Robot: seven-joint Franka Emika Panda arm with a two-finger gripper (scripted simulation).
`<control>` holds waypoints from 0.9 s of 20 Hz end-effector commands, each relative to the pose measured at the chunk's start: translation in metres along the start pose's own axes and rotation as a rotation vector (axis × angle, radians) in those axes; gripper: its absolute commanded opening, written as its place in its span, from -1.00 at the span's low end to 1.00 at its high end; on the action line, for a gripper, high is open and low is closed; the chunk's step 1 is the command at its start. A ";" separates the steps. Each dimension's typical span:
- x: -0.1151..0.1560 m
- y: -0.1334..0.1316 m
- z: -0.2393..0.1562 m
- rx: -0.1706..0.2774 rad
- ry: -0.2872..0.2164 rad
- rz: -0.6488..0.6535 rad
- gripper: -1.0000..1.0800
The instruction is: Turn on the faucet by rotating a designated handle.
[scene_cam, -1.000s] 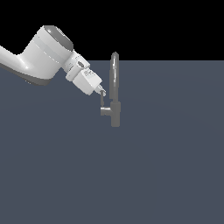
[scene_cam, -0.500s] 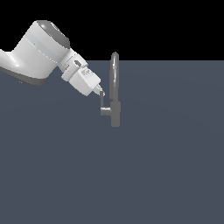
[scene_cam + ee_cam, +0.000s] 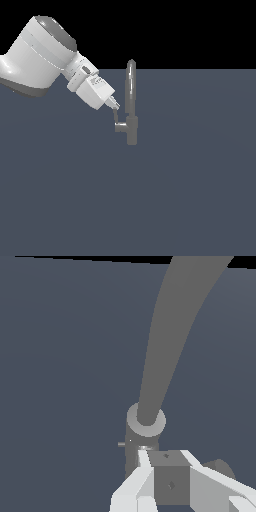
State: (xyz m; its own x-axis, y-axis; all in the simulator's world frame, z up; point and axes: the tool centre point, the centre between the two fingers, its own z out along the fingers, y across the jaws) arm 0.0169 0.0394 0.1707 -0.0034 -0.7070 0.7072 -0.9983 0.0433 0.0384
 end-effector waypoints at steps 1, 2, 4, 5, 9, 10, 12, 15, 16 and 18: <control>-0.005 0.010 0.004 -0.008 0.001 -0.005 -1.00; -0.006 0.013 0.005 -0.008 0.001 -0.005 -1.00; -0.008 0.019 0.007 -0.009 0.001 -0.005 -1.00; -0.009 0.022 0.008 -0.010 0.001 -0.005 -1.00; -0.014 0.035 0.012 -0.012 0.001 -0.006 -1.00; -0.015 0.039 0.013 -0.012 0.001 -0.006 -1.00; -0.017 0.045 0.015 -0.013 0.000 -0.006 -1.00; -0.012 0.041 0.013 -0.003 0.004 0.002 -1.00; -0.016 0.044 0.016 -0.004 0.003 0.001 -1.00; -0.023 0.049 0.022 -0.006 0.003 0.000 -1.00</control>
State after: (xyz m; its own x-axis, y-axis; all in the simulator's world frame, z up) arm -0.0263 0.0402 0.1511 -0.0113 -0.7060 0.7081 -0.9983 0.0481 0.0320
